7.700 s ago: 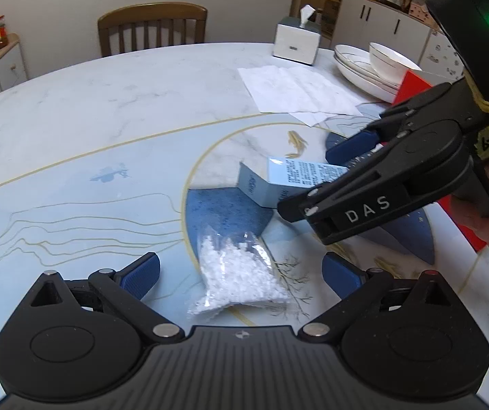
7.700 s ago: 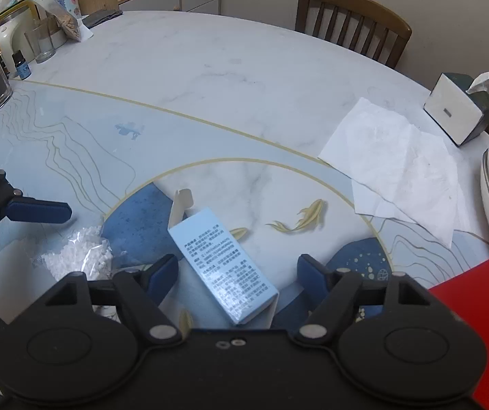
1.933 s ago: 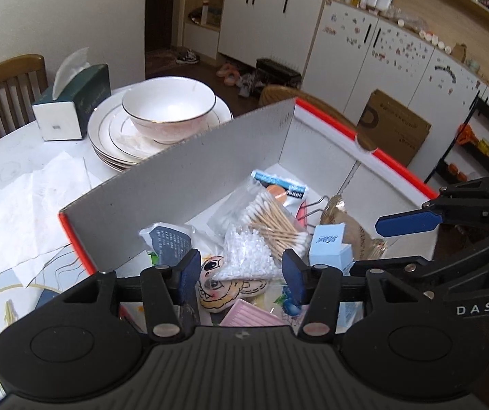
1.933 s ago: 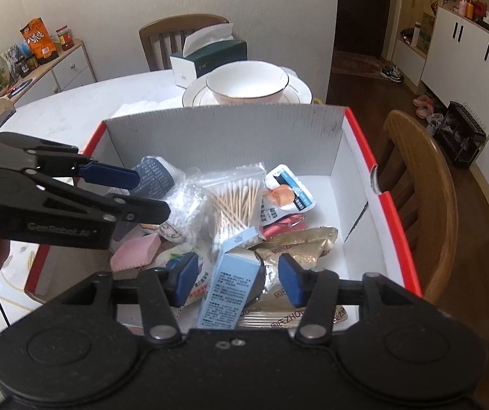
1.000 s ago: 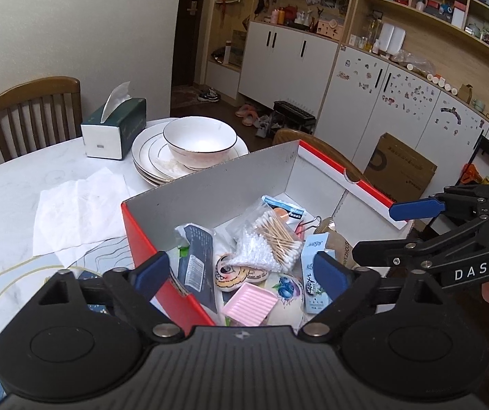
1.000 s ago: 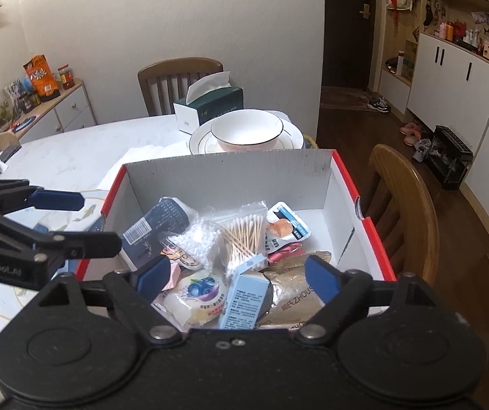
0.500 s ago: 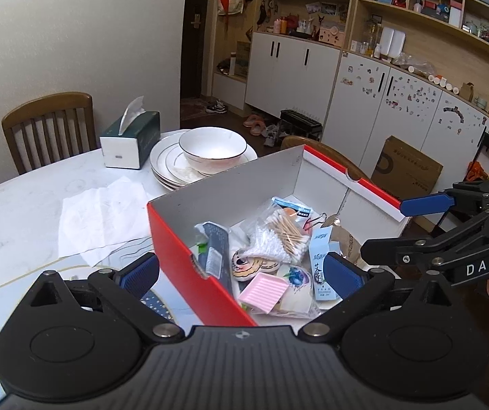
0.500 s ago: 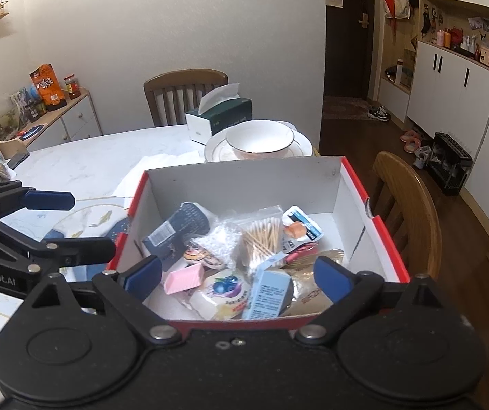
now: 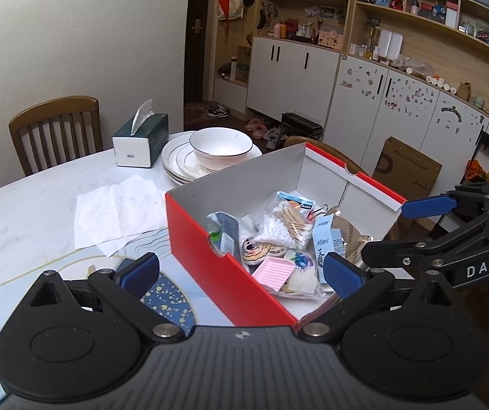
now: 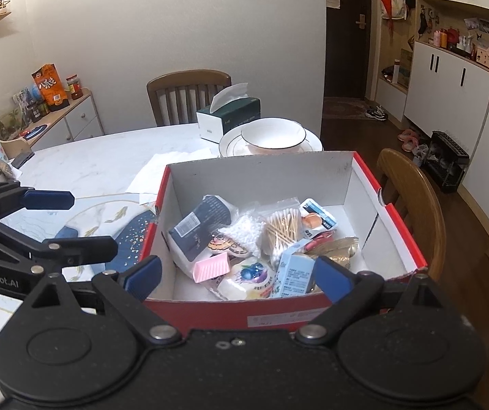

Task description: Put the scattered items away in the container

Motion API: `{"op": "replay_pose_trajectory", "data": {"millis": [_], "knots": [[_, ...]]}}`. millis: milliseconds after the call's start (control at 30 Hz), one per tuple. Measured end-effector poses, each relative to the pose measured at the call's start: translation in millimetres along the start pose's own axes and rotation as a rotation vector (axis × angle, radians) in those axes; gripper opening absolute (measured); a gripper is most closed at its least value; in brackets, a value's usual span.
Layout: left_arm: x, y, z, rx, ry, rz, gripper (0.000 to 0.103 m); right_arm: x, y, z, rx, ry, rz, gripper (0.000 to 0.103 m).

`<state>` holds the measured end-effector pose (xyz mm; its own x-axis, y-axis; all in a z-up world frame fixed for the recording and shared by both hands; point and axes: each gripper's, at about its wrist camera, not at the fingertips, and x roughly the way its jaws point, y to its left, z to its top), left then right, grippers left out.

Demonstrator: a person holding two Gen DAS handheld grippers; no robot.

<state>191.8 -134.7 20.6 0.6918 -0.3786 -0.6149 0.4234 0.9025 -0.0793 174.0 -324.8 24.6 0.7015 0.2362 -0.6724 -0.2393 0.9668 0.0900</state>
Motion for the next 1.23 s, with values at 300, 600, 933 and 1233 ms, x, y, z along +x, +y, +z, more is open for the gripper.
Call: {"op": "replay_pose_trajectory", "data": {"millis": [300, 600, 933, 1233], "knots": [[-6.2, 7.3, -7.4, 0.030, 0.008, 0.025, 0.103, -4.4, 15.6, -7.6, 0.006, 0.010, -0.019, 0.096], [-8.3, 14.8, -12.8, 0.027, 0.025, -0.027, 0.103, -5.3, 27.4, -10.9, 0.021, 0.016, -0.038, 0.096], [-14.1, 32.6, -19.8, -0.002, 0.037, -0.037, 0.103, 0.2, 44.5, -9.1, 0.024, 0.024, -0.040, 0.096], [-24.5, 57.1, -26.6, -0.029, 0.035, -0.044, 0.103, 6.3, 63.6, -5.9, 0.018, 0.037, -0.032, 0.096]]}}
